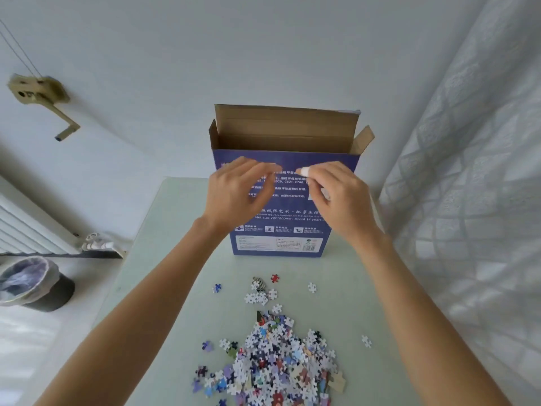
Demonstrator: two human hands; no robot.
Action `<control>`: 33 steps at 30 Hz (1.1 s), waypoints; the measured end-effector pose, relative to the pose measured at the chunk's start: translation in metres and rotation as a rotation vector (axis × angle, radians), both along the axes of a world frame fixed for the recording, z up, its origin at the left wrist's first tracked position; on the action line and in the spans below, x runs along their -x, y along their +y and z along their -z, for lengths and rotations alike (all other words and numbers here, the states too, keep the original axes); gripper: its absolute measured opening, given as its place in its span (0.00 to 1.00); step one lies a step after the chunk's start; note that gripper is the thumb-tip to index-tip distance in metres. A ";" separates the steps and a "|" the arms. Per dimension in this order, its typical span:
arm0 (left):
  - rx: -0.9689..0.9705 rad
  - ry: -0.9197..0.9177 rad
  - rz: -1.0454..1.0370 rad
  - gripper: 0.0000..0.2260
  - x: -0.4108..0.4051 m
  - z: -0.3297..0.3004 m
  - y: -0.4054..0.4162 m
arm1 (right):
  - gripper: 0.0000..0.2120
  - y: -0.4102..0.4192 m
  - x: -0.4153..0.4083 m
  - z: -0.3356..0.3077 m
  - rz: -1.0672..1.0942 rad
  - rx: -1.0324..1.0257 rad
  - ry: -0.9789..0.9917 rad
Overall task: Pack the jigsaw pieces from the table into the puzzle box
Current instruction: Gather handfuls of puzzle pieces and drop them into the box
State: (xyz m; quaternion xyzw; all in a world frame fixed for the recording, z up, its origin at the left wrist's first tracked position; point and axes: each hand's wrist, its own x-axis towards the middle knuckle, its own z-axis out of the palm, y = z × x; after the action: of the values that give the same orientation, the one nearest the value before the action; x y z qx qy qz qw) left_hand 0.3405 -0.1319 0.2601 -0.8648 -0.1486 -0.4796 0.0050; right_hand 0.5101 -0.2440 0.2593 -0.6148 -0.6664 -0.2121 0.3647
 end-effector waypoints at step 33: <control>1.194 0.981 -0.216 0.42 0.098 0.260 -0.162 | 0.36 -0.137 0.128 0.262 0.318 1.239 0.585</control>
State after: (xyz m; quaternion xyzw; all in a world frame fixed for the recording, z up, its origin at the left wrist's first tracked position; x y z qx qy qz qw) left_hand 0.2422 -0.2940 -0.0001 -0.8151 -0.4456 0.1220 -0.3495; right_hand 0.3819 -0.3809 -0.0031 -0.8311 -0.4411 0.3299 0.0762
